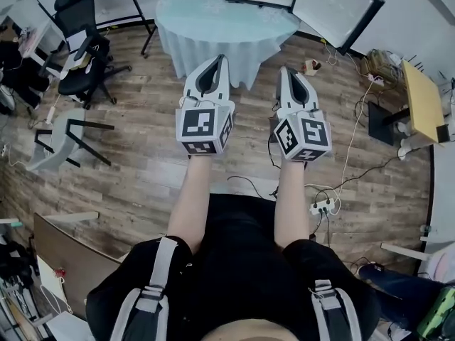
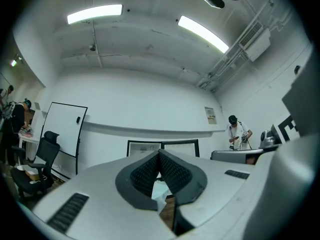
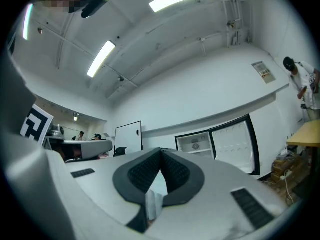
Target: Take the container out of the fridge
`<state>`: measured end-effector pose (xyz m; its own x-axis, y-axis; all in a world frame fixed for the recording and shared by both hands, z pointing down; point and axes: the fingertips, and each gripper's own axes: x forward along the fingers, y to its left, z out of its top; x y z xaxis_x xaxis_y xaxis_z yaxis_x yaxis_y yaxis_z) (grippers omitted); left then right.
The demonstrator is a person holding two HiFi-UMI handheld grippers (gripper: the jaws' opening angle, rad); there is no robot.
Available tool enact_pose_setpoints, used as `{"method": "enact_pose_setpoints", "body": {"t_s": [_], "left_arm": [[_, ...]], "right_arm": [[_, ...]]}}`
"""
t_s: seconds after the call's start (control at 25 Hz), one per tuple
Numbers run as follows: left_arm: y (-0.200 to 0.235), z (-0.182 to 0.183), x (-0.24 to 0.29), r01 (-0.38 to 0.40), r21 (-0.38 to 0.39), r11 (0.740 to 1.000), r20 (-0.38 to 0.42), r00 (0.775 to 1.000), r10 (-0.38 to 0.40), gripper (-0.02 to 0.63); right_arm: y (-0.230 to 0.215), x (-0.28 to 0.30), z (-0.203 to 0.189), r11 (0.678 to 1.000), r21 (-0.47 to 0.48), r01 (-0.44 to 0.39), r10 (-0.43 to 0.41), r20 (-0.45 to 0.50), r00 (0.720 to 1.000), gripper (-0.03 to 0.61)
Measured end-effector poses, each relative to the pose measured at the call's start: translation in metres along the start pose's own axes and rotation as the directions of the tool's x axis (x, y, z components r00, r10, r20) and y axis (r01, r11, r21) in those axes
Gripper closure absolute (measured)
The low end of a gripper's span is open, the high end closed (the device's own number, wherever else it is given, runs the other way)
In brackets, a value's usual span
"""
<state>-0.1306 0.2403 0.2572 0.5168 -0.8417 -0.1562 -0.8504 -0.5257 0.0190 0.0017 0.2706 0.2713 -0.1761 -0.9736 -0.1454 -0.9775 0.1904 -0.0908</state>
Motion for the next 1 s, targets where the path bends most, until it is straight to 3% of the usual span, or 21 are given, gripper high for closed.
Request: {"method": "enact_pose_setpoints", "body": {"t_s": [0.2, 0.56, 0.8, 1.0], "left_arm": [[0.008, -0.007, -0.005, -0.04, -0.019, 0.999, -0.017, 0.999, 0.04, 0.607], [0.004, -0.011, 0.044, 0.011, -0.043, 0.999, 0.001, 1.0, -0.011, 0.607], [0.015, -0.018, 0.114, 0.031, -0.076, 0.997, 0.043, 0.999, -0.028, 0.607], [0.053, -0.047, 0.203, 0.042, -0.063, 0.997, 0.037, 0.999, -0.04, 0.607]], "right_arm": [[0.011, 0.0, -0.007, 0.999, -0.016, -0.052, 0.052, -0.018, 0.999, 0.572], [-0.051, 0.014, 0.0, 0.998, -0.035, 0.051, -0.051, 0.005, 0.999, 0.572], [-0.109, 0.057, 0.006, 0.992, -0.077, 0.102, -0.1, 0.029, 0.995, 0.572], [-0.151, 0.145, -0.023, 0.992, -0.054, 0.114, -0.112, 0.032, 0.993, 0.572]]}}
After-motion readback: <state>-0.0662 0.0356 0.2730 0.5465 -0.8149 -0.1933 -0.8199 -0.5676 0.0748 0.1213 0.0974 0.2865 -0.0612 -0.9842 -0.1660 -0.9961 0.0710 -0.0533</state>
